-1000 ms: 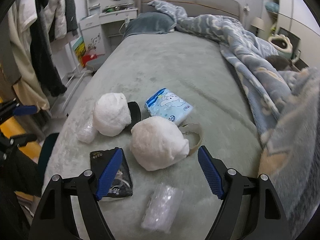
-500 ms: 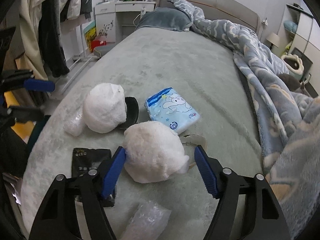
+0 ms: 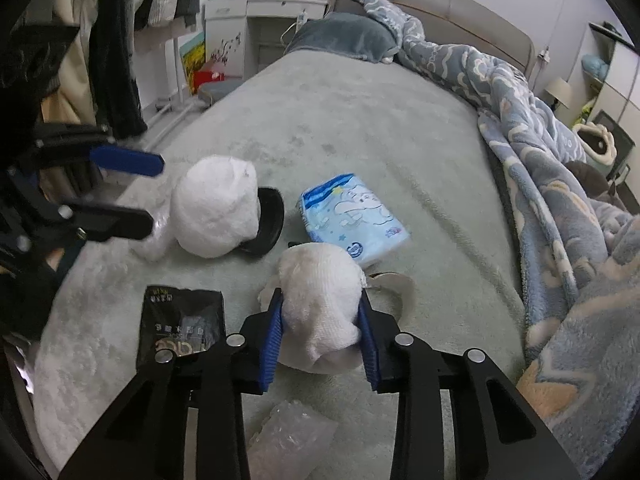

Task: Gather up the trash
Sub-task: 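Grasp the smaller tissue ball with the left tool while right holds its ball, then carry both tissue balls over the green bin and open both tools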

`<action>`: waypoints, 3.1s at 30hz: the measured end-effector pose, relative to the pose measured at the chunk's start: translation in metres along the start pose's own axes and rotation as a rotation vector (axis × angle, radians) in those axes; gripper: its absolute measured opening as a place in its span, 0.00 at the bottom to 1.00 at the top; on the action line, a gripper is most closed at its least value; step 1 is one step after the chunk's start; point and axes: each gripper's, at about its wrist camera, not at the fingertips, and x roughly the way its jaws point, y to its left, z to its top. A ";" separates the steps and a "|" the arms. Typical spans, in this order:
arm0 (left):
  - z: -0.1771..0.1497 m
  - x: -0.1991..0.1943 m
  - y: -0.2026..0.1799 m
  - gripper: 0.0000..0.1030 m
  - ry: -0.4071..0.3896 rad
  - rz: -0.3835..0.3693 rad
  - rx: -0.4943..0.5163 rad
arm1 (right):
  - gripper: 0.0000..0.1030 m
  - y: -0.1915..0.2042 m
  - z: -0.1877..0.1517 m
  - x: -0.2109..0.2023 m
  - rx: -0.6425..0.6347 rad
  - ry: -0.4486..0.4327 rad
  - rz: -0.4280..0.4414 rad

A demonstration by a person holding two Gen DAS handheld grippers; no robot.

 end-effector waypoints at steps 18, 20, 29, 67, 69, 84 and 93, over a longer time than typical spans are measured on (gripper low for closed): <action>0.016 0.029 0.001 0.65 0.006 0.045 -0.065 | 0.34 -0.037 -0.006 -0.046 0.195 -0.187 0.067; 0.017 0.035 0.000 0.58 0.020 0.054 -0.058 | 0.34 -0.041 -0.008 -0.047 0.211 -0.193 0.065; 0.019 0.019 0.002 0.37 -0.044 0.098 -0.066 | 0.34 -0.044 -0.006 -0.058 0.234 -0.217 0.057; -0.089 -0.096 0.088 0.37 0.044 0.367 -0.261 | 0.34 0.134 0.071 -0.022 0.274 -0.110 0.203; -0.100 -0.098 0.102 0.37 0.067 0.379 -0.302 | 0.34 0.147 0.070 -0.014 0.279 -0.084 0.232; -0.179 -0.084 0.168 0.37 0.311 0.396 -0.457 | 0.34 0.222 0.078 0.033 0.248 0.064 0.331; -0.220 -0.089 0.193 0.39 0.393 0.370 -0.589 | 0.34 0.255 0.082 0.048 0.186 0.108 0.348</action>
